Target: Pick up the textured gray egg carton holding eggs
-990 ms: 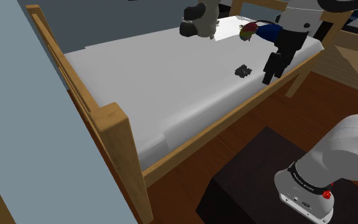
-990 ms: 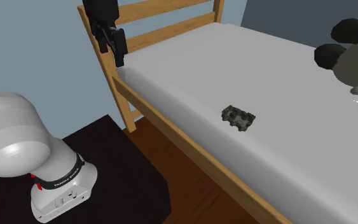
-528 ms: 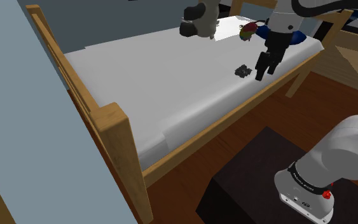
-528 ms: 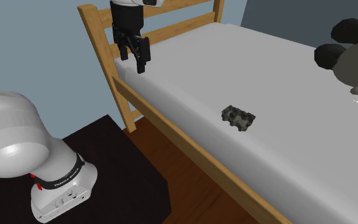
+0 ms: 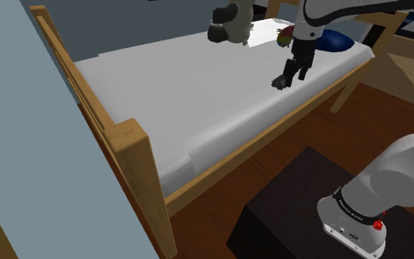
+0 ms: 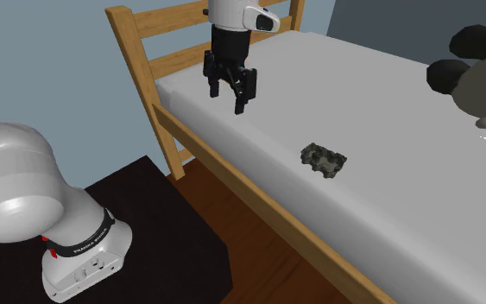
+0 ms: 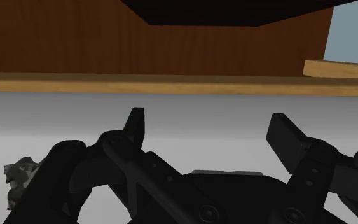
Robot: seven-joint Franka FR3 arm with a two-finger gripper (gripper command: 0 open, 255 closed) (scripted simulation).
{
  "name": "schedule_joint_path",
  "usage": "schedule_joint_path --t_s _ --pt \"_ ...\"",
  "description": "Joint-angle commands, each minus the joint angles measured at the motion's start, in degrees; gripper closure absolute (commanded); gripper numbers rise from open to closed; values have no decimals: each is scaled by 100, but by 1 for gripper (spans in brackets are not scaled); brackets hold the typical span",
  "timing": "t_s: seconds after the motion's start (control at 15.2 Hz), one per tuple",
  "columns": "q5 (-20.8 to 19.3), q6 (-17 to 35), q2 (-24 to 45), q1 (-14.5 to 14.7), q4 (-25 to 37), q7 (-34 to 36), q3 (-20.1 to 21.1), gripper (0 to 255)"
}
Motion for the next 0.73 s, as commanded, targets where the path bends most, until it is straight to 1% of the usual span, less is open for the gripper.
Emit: schedule_joint_path --t_s 0.0,0.33,0.66 --pt "-76 94 435 -50 305 -99 -86 0" --pt "-203 261 1491 -193 1107 -359 -291 0" --pt "-250 295 2578 -362 2087 -617 -458 0"
